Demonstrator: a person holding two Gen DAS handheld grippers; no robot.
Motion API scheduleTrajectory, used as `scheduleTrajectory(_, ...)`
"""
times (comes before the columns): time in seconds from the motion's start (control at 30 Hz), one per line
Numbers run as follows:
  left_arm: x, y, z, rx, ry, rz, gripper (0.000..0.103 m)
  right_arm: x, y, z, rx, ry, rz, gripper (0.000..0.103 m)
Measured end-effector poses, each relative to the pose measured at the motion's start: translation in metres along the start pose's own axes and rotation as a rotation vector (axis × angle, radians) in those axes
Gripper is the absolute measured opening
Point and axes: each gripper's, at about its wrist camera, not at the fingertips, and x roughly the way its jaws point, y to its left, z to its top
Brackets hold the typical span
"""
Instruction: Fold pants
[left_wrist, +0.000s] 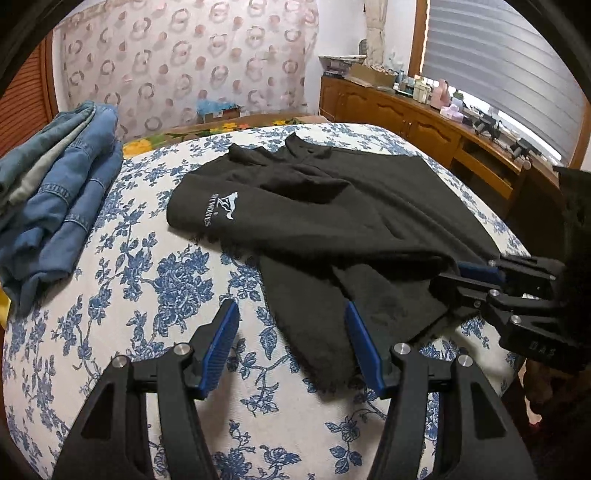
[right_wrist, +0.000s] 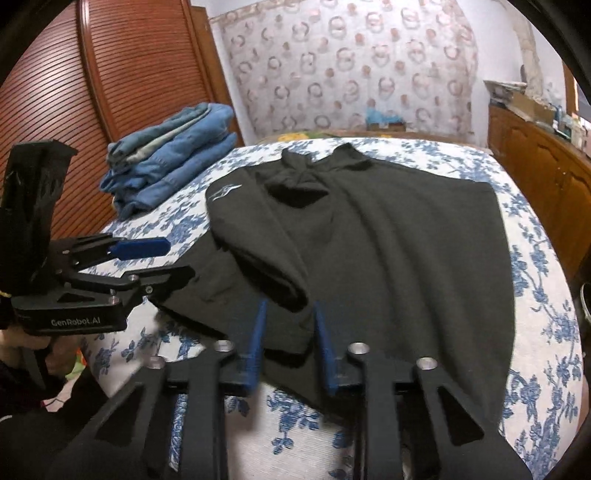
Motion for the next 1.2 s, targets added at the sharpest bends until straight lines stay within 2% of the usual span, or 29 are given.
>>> scheduleTrajectory(0.07, -0.004, 0.001, 0.001, -0.006, -0.016, -0.002, 0.059, -0.003, 0.001, 0.002, -0.005, -0.016, -0.003, 0.007)
scheduleTrajectory(0.27, -0.023, 0.000, 0.010, -0.020, -0.071, -0.011, 0.059, -0.030, -0.002, 0.014, -0.032, -0.079, -0.023, 0.003)
scheduleTrajectory(0.53, -0.026, -0.004, 0.015, -0.015, -0.081, -0.022, 0.059, -0.077, -0.021, 0.020, -0.046, -0.150, -0.090, 0.003)
scheduleTrajectory(0.83, -0.023, -0.010, 0.015, -0.002, -0.075, -0.030, 0.059, -0.089, -0.034, -0.008, -0.041, -0.101, -0.148, 0.003)
scheduleTrajectory(1.03, -0.020, -0.009, 0.015, -0.012, -0.069, -0.028, 0.059, -0.078, -0.053, -0.029, 0.017, -0.038, -0.178, 0.003)
scheduleTrajectory(1.2, -0.019, -0.006, 0.014, -0.017, -0.067, -0.020, 0.059, -0.073, -0.058, -0.035, 0.032, -0.022, -0.185, 0.003)
